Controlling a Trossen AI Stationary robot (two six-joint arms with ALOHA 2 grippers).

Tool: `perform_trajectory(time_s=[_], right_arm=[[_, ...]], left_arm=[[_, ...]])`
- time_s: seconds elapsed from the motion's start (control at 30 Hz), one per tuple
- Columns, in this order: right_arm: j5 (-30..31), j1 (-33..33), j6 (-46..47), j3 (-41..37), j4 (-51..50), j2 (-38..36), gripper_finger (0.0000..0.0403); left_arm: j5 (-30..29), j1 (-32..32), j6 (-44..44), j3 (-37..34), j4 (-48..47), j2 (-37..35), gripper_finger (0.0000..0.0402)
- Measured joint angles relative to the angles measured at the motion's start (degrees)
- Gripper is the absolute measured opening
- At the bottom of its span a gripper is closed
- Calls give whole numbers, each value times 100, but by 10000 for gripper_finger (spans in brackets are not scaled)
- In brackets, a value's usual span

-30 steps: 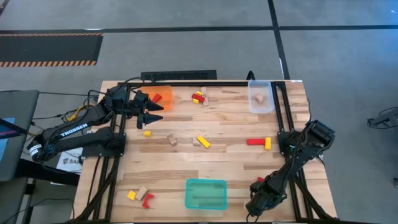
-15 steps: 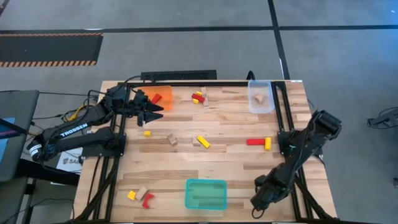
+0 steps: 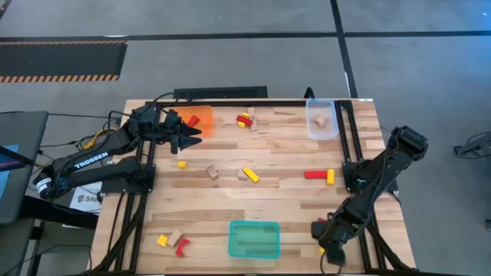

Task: Sort & place blocks by color
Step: Put the yellow block into the blue bin

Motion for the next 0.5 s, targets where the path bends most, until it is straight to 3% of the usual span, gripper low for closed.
perform_trajectory(time_s=[0.2,0.37,0.5], right_arm=[[0,29,-1811,-3,-149,274,308],[68,-104,-2113,-5,-461,512,293],[545,-149,-2349,-5,-526,518,291]], left_arm=[[-209,0,34,0,-2,2,295],[-512,0,63,0,-4,0,295],[-652,1,85,0,-4,1,295]])
